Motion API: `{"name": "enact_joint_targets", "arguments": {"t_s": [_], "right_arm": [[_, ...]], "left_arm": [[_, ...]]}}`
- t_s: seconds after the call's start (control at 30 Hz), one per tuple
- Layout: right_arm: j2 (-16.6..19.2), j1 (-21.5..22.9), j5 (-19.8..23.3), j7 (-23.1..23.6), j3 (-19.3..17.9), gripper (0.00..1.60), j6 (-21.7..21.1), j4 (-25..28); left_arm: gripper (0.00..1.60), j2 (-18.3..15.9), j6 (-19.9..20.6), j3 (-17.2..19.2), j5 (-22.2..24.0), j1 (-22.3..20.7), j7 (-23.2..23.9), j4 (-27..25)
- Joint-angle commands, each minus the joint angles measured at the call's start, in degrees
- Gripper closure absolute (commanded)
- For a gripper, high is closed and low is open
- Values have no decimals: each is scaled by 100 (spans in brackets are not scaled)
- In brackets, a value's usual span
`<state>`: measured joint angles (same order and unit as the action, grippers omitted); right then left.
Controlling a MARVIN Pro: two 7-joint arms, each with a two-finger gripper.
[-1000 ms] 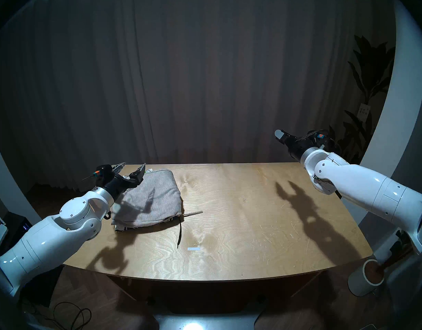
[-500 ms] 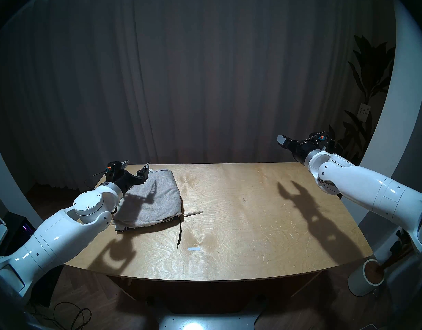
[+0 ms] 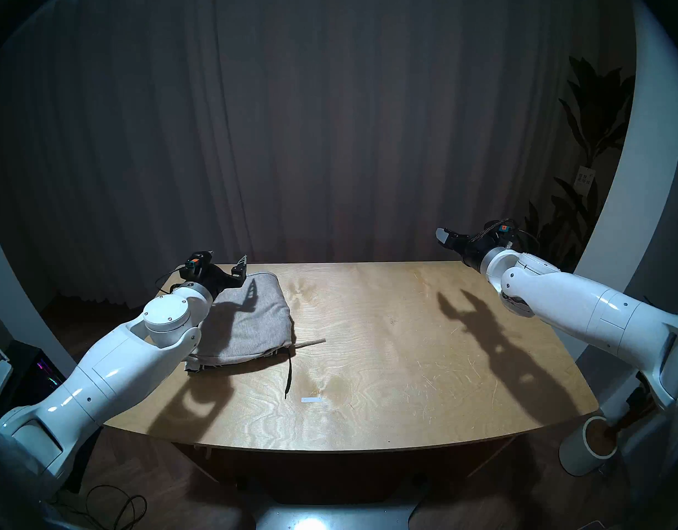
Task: Fold pants twice and stack them
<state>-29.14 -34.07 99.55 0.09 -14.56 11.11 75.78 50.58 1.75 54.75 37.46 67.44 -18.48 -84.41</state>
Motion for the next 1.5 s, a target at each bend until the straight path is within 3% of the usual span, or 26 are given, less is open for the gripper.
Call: {"name": "enact_joint_targets", "arguments": {"t_s": [0.0, 0.37, 0.57, 0.87, 1.27, 1.37, 1.47], "right_arm": [[-232, -15, -242, 42, 88, 0, 171, -231], [-746, -9, -570, 112, 131, 0, 766, -839], [-1065, -37, -702, 217, 103, 0, 1182, -1202], [-1571, -177, -885, 470, 71, 0, 1984, -1887], [-2285, -325, -991, 866, -73, 0, 3025, -3039], [-2410, -340, -949, 1096, -114, 0, 3091, -3249], [-2423, -328, -826, 1251, -157, 0, 2880, -3233]], "left_arm": [[0, 525, 115, -40, -504, -618, -170, 296], [0, 1027, 275, -270, -1198, -1140, -254, 1106], [0, 1054, 176, -325, -1288, -1358, -37, 1471], [0, 822, -402, -176, -1116, -1480, 630, 1957], [0, 814, -1241, 126, -684, -1341, 1252, 2320], [0, 810, -1343, 136, -633, -1326, 1366, 2347], [0, 764, -1353, 191, -493, -1242, 1462, 2256]]}}
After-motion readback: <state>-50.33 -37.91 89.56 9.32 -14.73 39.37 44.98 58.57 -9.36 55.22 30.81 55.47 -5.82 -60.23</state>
